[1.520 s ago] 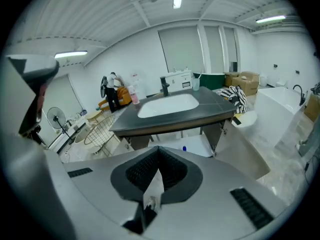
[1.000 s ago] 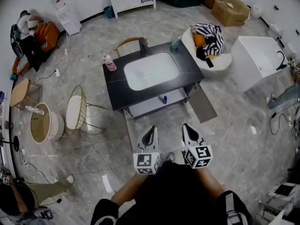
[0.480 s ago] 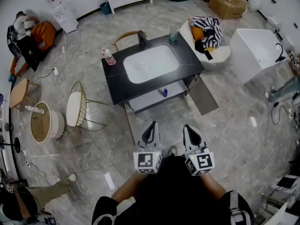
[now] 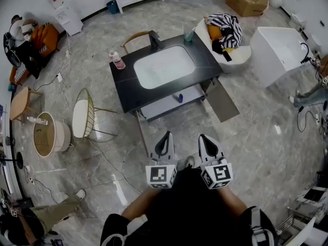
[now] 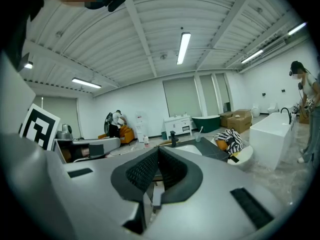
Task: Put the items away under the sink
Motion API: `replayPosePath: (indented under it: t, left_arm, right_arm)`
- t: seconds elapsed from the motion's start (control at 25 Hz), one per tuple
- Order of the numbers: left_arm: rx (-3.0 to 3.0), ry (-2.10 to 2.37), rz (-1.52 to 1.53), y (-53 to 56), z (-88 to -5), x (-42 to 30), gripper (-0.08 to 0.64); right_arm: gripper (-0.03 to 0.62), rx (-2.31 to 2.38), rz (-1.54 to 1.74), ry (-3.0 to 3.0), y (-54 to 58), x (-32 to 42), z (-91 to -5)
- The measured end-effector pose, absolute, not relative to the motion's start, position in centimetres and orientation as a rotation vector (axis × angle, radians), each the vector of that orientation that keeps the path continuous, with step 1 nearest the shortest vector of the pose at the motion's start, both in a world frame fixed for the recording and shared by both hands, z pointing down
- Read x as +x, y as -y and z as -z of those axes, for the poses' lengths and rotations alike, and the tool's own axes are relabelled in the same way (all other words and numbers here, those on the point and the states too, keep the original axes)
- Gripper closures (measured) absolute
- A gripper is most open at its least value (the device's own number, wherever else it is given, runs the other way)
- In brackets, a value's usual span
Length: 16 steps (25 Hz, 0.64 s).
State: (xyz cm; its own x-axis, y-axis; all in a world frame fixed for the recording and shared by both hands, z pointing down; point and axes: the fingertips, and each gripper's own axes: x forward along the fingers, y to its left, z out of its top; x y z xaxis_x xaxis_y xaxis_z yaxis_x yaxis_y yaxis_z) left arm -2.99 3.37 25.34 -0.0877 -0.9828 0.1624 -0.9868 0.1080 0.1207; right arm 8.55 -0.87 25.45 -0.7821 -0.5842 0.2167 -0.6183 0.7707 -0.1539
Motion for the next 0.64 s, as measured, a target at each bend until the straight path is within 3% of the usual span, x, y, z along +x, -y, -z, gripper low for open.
replayPosePath:
  t: [0.64]
  left_arm:
    - [1.980, 2.167, -0.027, -4.2, -25.6, -4.4, 0.545]
  right_arm:
    - [0.581, 0.943, -0.320, 2.806, -0.3, 6.6, -26.0]
